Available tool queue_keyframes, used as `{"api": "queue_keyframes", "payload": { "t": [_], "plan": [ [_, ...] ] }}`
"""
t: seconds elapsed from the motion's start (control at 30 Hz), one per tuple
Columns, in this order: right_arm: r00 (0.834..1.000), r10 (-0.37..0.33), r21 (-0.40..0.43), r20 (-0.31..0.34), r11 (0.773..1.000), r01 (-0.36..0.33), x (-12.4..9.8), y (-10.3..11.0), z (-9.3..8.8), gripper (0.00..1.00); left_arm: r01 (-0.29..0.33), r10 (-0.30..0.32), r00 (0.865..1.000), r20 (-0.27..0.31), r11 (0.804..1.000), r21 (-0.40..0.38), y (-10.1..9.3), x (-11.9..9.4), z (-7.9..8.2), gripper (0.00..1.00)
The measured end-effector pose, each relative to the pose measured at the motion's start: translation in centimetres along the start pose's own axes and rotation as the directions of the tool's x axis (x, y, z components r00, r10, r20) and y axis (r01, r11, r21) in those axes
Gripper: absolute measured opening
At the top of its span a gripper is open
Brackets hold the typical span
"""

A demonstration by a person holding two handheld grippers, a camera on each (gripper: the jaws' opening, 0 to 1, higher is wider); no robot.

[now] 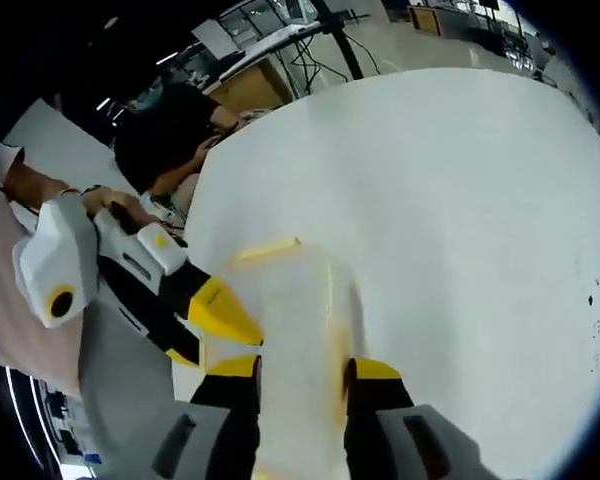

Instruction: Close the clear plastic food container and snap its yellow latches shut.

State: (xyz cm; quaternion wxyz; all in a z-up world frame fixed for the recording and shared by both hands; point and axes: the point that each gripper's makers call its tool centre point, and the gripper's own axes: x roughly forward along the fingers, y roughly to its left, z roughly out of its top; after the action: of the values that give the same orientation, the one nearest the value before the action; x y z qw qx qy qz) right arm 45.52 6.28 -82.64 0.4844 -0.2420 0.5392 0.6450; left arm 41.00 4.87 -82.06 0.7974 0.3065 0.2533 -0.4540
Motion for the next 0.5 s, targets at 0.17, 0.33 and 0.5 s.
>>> {"api": "queue_keyframes", "payload": {
  "t": [0.17,0.33,0.5],
  "plan": [
    [1.0,-0.008,0.001,0.016,1.0,0.008,-0.1,-0.4,-0.2,0.3,-0.069,0.071,0.997,-0.02,0.994,0.085,0.3,0.2,-0.6,0.38],
    [1.0,-0.02,0.005,0.014,1.0,0.02,-0.1,-0.4,-0.2,0.31,-0.06,0.062,0.998,-0.02,0.996,0.062,0.2,0.3,-0.4,0.38],
    [0.999,-0.045,-0.011,0.022,0.999,0.045,0.1,-0.3,-0.1,0.33,-0.062,0.063,0.998,-0.02,0.996,0.063,0.1,0.5,-0.2,0.39]
  ]
}}
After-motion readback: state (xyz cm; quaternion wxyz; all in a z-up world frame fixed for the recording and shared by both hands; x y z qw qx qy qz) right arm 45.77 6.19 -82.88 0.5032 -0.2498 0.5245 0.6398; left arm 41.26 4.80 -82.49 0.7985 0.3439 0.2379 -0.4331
